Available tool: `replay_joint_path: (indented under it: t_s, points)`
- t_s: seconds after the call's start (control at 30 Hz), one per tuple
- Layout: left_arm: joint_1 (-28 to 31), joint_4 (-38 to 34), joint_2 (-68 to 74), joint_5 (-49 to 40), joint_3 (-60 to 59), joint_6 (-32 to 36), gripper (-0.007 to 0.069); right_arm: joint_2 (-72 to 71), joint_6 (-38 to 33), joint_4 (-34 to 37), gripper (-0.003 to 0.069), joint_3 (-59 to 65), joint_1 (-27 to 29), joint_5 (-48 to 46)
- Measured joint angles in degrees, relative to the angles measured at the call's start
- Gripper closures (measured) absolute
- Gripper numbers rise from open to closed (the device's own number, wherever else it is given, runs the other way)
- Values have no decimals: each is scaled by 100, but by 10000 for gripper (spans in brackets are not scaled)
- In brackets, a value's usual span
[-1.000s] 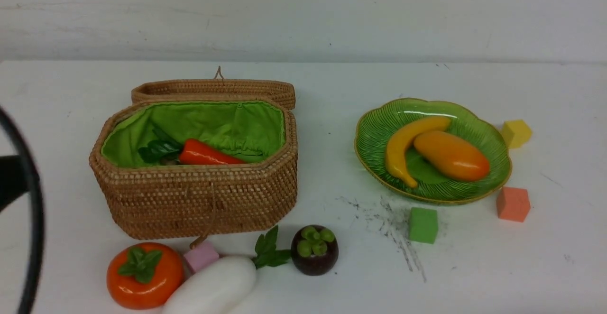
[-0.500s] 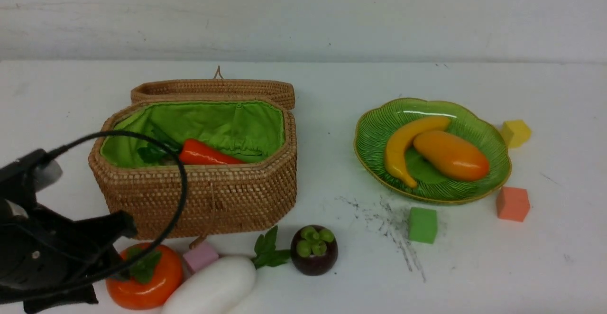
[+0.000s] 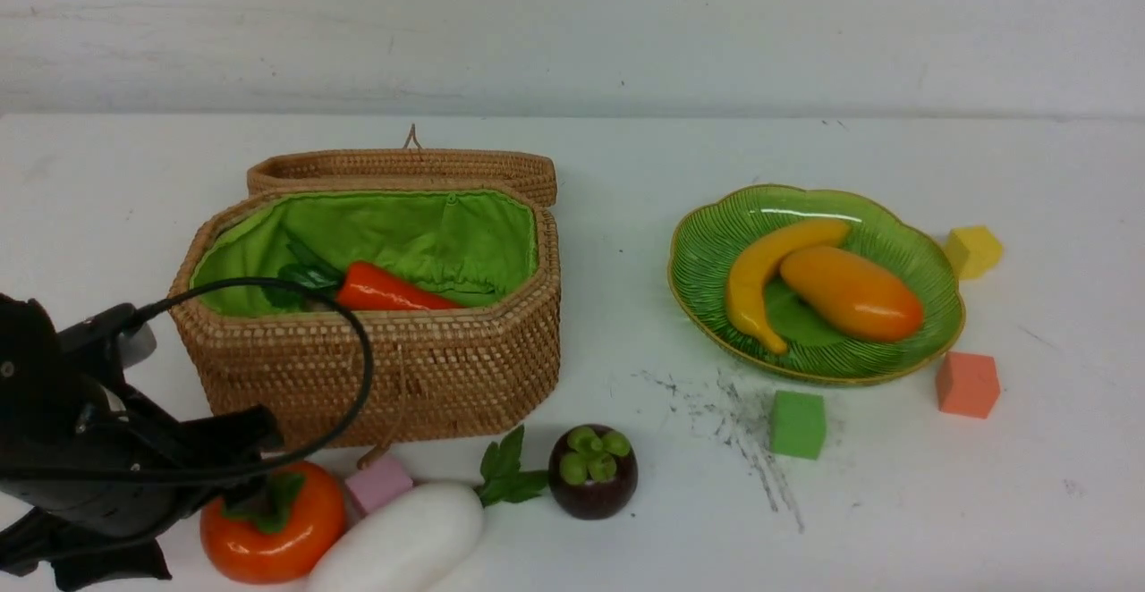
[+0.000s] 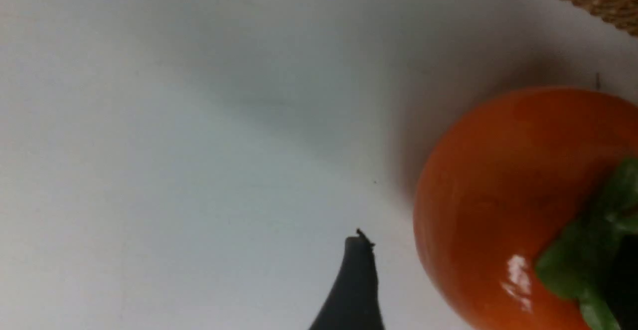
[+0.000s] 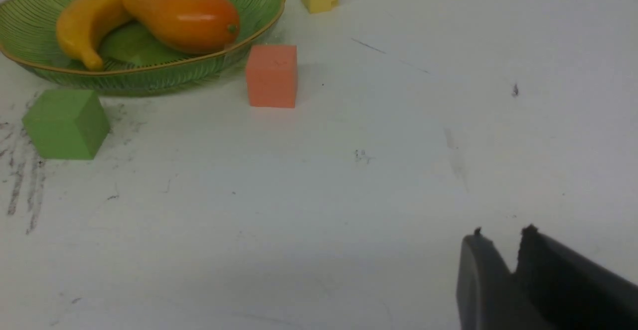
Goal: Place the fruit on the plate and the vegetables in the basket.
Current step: Grab a tomato with your left arm and place it on the plate on the right.
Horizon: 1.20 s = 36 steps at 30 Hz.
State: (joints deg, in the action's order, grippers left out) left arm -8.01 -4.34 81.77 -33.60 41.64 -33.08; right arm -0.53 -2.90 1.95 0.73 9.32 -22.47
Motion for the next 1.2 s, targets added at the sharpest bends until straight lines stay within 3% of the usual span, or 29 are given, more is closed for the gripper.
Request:
replay_joint_path:
  t_s: [0.37, 0.53, 0.7, 0.77, 0.83, 0.9, 1.03, 1.2]
  points:
    - [-11, -149, 424, 791, 123, -46, 169, 0, 0, 0, 511, 0, 0, 0]
    - [-11, -149, 405, 704, 123, -46, 169, 0, 0, 0, 506, 0, 0, 0]
    - [-11, -92, 106, 51, 110, 69, 187, 0, 0, 0, 506, 0, 0, 0]
    - [-11, -2, -160, -306, 56, 123, 305, 0, 0, 0, 504, 0, 0, 0]
    - [-11, 11, -585, -576, 26, 217, 528, 0, 0, 0, 501, 0, 0, 0]
    - [-11, -14, -1015, -774, 35, 351, 613, 0, 0, 0, 500, 0, 0, 0]
    - [-11, -28, -1816, -1322, 220, 663, 637, 0, 0, 0, 498, 0, 0, 0]
    - [-11, 180, -2043, -1570, 437, 540, 636, 0, 0, 0, 497, 0, 0, 0]
